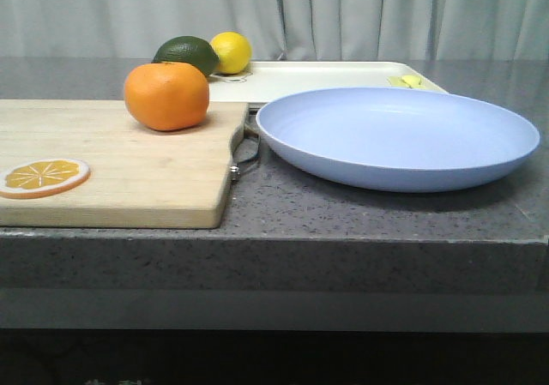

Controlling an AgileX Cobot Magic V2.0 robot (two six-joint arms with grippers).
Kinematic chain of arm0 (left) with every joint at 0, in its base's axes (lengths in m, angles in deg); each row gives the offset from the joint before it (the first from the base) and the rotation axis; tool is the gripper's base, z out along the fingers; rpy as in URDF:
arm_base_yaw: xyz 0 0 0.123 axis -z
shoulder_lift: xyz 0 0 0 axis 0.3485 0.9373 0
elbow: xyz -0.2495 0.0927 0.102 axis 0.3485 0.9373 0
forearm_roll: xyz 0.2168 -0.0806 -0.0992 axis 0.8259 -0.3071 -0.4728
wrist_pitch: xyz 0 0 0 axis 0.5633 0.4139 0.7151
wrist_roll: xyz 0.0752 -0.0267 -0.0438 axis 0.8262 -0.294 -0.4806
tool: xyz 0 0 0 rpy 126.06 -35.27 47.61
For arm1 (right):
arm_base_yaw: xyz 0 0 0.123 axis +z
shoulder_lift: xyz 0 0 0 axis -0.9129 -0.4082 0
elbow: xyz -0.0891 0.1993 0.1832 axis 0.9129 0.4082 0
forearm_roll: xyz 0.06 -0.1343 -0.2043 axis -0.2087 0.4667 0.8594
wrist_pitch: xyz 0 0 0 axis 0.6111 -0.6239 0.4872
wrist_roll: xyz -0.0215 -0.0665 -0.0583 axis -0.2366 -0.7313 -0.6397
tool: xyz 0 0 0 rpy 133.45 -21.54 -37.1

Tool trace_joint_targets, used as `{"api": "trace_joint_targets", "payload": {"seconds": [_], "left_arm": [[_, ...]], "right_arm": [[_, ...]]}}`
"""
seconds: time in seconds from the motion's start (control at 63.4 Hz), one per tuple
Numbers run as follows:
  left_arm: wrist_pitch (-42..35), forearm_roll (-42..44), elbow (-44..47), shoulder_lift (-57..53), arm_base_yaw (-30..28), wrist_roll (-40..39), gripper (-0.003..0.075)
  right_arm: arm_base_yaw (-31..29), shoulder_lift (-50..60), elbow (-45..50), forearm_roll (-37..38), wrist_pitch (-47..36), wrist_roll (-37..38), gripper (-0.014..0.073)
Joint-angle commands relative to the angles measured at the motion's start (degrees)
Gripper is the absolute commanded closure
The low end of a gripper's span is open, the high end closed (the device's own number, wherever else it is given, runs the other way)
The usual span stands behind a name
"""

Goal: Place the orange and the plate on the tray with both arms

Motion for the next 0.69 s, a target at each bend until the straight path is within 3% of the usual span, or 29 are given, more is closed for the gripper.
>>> {"api": "trace_joint_targets", "payload": {"seconds": [0.0,0.678], "left_arm": [[-4.85,-0.36,0.33,-1.19,-0.13,-0.25,0.0738],[-5.60,-0.36,0.33,-1.19,-0.13,-0.25,0.0738]], "right_arm": [[-0.26,1.31,-0.31,0.55,-4.86,-0.33,0.0662],[-0.25,1.31,-0.31,0.55,-5.46,-0.33,0.0662]]}}
